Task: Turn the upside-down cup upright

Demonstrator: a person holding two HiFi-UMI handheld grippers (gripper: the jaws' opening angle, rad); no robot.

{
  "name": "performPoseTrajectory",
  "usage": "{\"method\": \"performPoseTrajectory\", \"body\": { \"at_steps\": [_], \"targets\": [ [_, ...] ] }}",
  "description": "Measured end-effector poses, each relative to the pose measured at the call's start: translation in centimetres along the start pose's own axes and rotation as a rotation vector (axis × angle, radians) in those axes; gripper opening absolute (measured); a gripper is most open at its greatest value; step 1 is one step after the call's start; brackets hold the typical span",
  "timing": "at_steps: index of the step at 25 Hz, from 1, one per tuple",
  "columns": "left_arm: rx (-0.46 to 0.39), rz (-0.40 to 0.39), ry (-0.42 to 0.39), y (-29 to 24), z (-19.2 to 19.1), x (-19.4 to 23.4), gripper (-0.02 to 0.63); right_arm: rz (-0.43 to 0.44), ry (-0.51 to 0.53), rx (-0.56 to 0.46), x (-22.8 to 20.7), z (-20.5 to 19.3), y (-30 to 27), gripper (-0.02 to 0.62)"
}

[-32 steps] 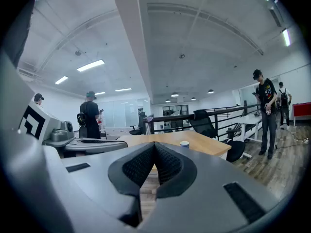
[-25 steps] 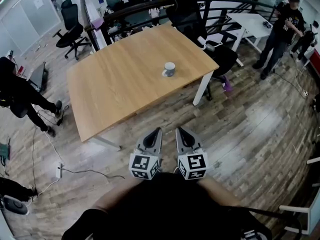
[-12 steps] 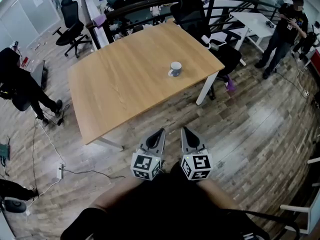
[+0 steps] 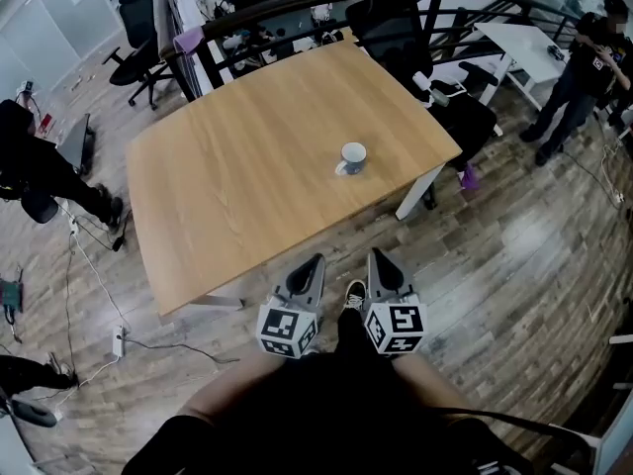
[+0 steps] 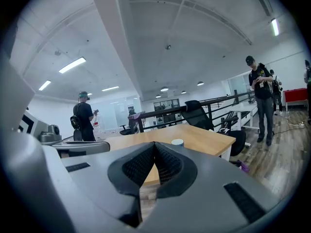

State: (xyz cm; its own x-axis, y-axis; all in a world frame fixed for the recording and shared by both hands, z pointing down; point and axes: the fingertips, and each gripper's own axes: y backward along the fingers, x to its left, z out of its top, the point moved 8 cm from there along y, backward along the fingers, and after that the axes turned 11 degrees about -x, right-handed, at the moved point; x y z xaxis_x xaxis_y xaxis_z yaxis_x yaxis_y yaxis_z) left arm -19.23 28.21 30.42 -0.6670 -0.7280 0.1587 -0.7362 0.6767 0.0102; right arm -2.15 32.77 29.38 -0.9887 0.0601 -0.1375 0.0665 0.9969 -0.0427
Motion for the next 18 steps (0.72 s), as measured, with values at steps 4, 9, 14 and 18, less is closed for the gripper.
{"method": "performPoseTrajectory", "body": {
  "at_steps": [4,9,14,18],
  "targets": [
    [-0.002,0.025,0.011,-7.4,0.1,2.0,0.005,0.037,0.003,0.027,-4.6,0.7,-6.9,0.012],
    [0.002,0.065,0.021,-15.2,0.0,4.1,0.005,0.075,0.002,0.042,-9.7,1.5,-14.0,0.012],
    [0.02,0.116,0.01,-20.7,-1.1,5.8,0.005,0.136,0.001,0.075,-13.8,0.7,-19.0,0.012],
    [0.041,0.151,-0.013,-23.3,-2.4,7.6,0.005,0.189,0.039,0.118,-15.1,-1.0,-22.1,0.012]
  ]
}}
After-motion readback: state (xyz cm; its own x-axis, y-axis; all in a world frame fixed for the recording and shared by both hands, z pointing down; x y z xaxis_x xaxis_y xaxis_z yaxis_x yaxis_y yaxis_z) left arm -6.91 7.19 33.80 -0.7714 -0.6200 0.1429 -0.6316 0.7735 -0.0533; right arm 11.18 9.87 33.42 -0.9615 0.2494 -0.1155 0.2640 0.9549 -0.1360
